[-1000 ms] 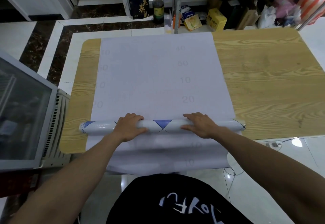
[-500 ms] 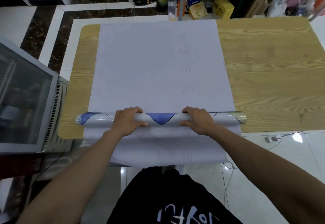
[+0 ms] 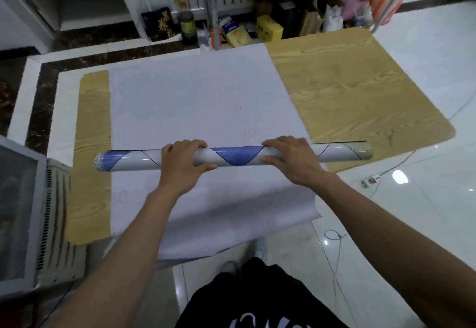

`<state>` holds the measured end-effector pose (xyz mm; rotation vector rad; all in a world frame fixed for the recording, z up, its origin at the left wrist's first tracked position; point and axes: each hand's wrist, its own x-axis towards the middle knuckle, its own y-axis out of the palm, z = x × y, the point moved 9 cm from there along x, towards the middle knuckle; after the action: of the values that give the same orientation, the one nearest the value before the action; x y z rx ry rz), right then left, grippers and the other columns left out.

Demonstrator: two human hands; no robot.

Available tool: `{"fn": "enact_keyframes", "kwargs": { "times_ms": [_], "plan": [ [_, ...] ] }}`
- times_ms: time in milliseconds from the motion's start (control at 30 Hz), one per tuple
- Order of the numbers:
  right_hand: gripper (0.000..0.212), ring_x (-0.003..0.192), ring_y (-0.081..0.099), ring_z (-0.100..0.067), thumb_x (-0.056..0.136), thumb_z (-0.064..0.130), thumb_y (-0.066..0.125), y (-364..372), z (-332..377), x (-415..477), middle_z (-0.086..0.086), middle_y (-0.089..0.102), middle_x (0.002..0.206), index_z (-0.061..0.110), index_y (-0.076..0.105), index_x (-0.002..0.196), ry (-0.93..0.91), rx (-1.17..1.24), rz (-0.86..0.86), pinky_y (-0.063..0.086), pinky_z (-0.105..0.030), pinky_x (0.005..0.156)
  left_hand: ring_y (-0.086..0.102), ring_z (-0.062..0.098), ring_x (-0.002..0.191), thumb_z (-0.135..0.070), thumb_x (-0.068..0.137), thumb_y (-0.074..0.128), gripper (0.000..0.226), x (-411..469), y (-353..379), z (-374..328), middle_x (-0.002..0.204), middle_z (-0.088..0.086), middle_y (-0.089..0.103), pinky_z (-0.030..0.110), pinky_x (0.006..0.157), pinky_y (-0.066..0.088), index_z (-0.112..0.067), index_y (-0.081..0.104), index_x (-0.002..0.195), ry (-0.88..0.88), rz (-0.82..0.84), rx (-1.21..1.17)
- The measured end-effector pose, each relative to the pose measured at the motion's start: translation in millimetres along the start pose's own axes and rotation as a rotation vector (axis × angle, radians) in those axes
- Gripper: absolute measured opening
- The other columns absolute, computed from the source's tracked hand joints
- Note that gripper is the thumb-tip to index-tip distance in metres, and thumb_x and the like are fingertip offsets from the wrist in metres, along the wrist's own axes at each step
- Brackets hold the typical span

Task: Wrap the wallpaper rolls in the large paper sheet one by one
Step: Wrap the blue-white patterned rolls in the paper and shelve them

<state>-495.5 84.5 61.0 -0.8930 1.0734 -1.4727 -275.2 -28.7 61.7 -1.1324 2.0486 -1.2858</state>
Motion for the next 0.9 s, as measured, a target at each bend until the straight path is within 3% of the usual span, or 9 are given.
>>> {"fn": "enact_keyframes", "kwargs": {
  "times_ms": [233,433,600,767,900],
  "plan": [
    [0.044,0.104,0.057,-0.021,0.088,0.055,0.046,-51,-2,-66,0.004,0.065,0.11,0.027,0.063,0.118,0.165,-0.063,-0.191,0.028,-0.032,0.093,0.053,0.014,0.104,-0.055,0.076,0.059,0.046,-10,-12,-50,0.108,-0.01,0.062,0.027,0.094,0.021,-0.03,0.062,0.115,0.242,-0.011,-0.113],
    [0.047,0.102,0.056,-0.019,0.088,0.058,0.042,-74,-17,-126,0.006,0.064,0.111,0.028,0.061,0.119,0.302,-0.108,-0.246,0.032,-0.032,0.092,0.055,0.017,0.102,-0.049,0.078,0.072,0.047,-14,-9,-108,0.11,-0.008,0.063,0.032,0.093,0.024,-0.029,0.062,0.12,0.478,0.018,0.001],
    [0.058,0.106,0.054,-0.017,0.086,0.062,0.027,-102,-44,-168,0.008,0.062,0.116,0.029,0.057,0.122,0.392,-0.121,-0.262,0.032,-0.032,0.093,0.057,0.018,0.097,-0.047,0.078,0.072,0.045,-15,-8,-168,0.107,-0.006,0.065,0.032,0.088,0.029,-0.026,0.064,0.118,0.612,-0.016,0.015],
    [0.041,0.104,0.055,-0.019,0.091,0.052,0.049,-130,-91,-213,0.005,0.064,0.116,0.027,0.058,0.123,0.483,-0.114,-0.341,0.033,-0.033,0.092,0.056,0.019,0.097,-0.046,0.08,0.07,0.045,-12,11,-239,0.108,-0.004,0.066,0.03,0.088,0.027,-0.024,0.064,0.119,0.723,-0.003,0.01],
    [0.043,0.101,0.057,-0.021,0.09,0.054,0.046,-150,-137,-250,0.004,0.065,0.113,0.026,0.06,0.12,0.515,-0.141,-0.393,0.035,-0.035,0.09,0.056,0.019,0.096,-0.049,0.081,0.069,0.045,-15,33,-303,0.107,-0.005,0.065,0.033,0.089,0.03,-0.024,0.063,0.118,0.78,-0.008,0.013]
  ]
}}
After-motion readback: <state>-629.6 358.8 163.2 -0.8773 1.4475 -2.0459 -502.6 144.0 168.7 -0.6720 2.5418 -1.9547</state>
